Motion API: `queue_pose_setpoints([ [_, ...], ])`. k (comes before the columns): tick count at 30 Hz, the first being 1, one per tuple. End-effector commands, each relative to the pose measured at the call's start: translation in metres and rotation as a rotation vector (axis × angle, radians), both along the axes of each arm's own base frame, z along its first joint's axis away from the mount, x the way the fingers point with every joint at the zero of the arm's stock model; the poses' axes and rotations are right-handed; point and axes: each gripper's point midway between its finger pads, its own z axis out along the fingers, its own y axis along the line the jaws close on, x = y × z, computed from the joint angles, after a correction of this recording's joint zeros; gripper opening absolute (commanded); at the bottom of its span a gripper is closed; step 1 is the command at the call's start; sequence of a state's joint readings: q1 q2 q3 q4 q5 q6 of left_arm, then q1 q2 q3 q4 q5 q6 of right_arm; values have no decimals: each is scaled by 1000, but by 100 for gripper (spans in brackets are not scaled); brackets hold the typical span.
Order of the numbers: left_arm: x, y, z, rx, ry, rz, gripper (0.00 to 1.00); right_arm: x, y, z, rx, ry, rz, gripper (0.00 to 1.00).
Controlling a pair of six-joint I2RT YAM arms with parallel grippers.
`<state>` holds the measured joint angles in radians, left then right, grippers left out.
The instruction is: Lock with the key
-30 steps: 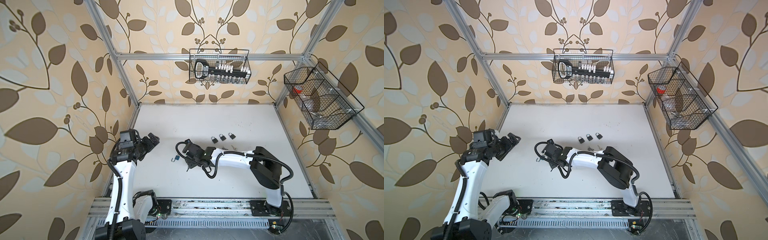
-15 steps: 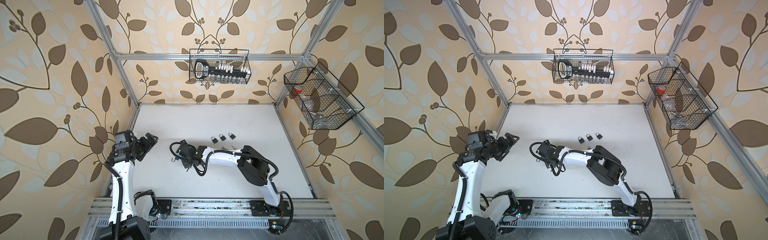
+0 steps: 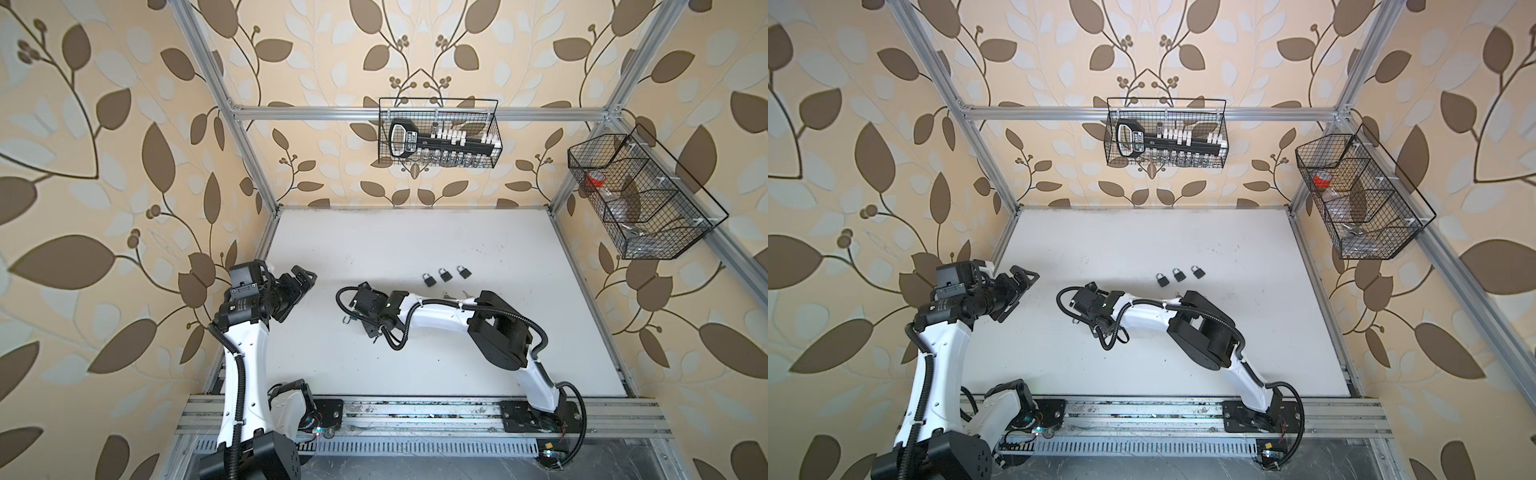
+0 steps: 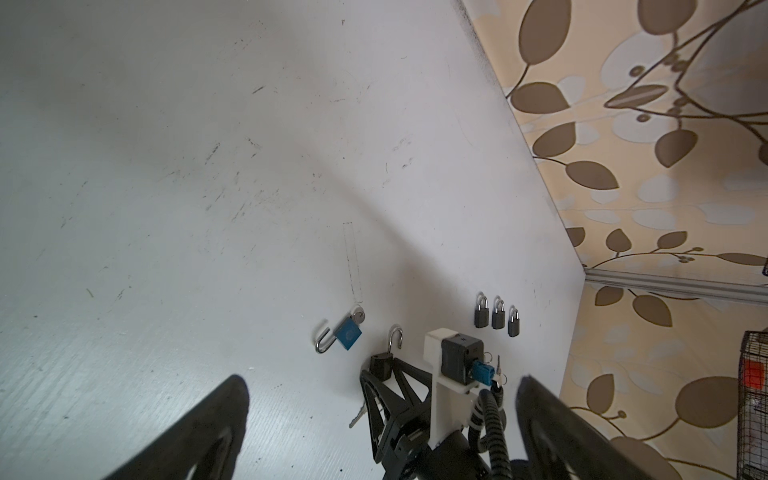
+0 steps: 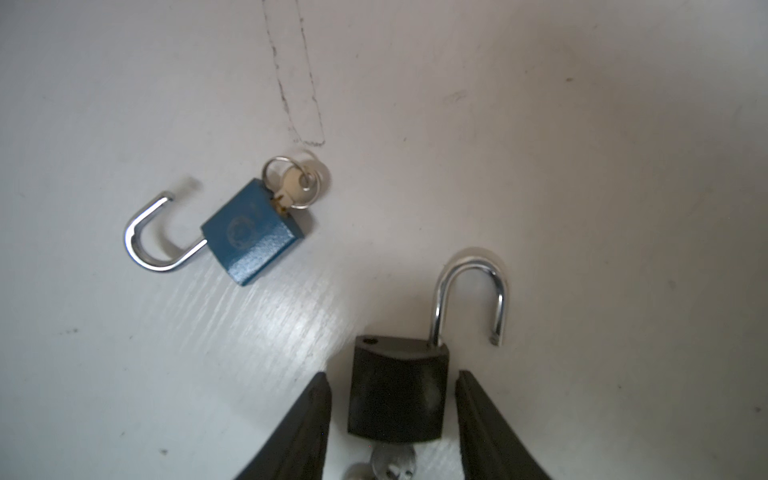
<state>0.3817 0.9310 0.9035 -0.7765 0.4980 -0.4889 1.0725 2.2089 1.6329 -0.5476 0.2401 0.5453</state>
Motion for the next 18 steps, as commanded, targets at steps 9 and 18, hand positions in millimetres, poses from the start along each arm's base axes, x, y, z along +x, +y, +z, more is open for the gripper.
queue_pose_setpoints([
  [9, -8, 14, 0, 47, 41, 67, 99, -13, -7, -19, -53, 67, 29, 35],
  [18, 3, -13, 14, -76, -90, -40, 99, -10, -4, 24, 96, 81, 91, 9],
])
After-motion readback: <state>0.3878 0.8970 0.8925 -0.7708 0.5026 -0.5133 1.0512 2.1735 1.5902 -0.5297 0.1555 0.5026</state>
